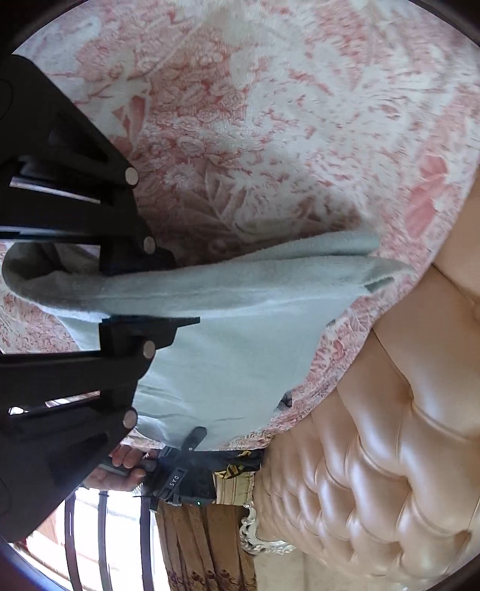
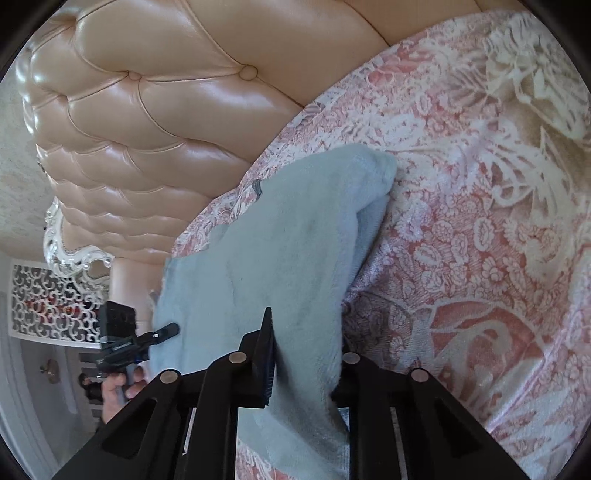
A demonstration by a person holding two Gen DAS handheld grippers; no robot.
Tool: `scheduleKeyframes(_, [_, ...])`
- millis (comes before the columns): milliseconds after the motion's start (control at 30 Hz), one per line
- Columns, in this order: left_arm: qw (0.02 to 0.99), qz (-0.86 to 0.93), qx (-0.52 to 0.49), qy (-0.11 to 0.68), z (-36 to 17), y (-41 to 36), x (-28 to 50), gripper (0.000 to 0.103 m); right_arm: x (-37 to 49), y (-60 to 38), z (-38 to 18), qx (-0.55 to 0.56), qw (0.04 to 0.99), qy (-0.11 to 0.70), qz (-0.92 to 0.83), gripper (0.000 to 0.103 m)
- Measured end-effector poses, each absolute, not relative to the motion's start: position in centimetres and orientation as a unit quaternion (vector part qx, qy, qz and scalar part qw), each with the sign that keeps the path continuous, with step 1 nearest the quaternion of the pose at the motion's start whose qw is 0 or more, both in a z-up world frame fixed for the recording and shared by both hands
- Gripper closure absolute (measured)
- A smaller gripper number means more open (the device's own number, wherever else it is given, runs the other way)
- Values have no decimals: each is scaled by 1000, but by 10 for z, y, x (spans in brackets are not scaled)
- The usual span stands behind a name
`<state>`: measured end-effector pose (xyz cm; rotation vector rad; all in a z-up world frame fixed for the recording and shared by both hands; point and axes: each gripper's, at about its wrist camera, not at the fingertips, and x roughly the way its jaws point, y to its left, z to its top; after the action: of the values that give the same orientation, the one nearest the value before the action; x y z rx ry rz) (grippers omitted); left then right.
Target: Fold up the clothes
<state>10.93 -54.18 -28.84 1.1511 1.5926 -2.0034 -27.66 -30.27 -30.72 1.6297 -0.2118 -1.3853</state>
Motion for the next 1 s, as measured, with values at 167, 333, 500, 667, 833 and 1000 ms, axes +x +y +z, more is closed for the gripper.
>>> scheduleKeyframes(167, [167, -726, 397, 537, -250, -535, 103, 87, -269, -305, -281, 642, 468, -60, -605, 88])
scheduleKeyframes(333, [163, -747, 385, 517, -205, -523, 103, 87, -266, -306, -241, 616, 472, -55, -628, 89])
scheduleKeyframes(500, [166, -759, 370, 509, -159, -508, 118, 87, -256, -304, -193, 592, 480, -43, -646, 89])
scheduleKeyframes(667, [181, -757, 359, 515, -130, -476, 143, 87, -235, -295, -154, 577, 481, -35, -659, 89])
scheduleKeyframes(833, [194, -761, 355, 507, -128, -425, 184, 87, -183, -267, -130, 555, 475, -7, -682, 89])
scheduleKeyframes(1000, [201, -773, 372, 473, -142, -361, 225, 87, -112, -225, -143, 552, 455, 16, -698, 89])
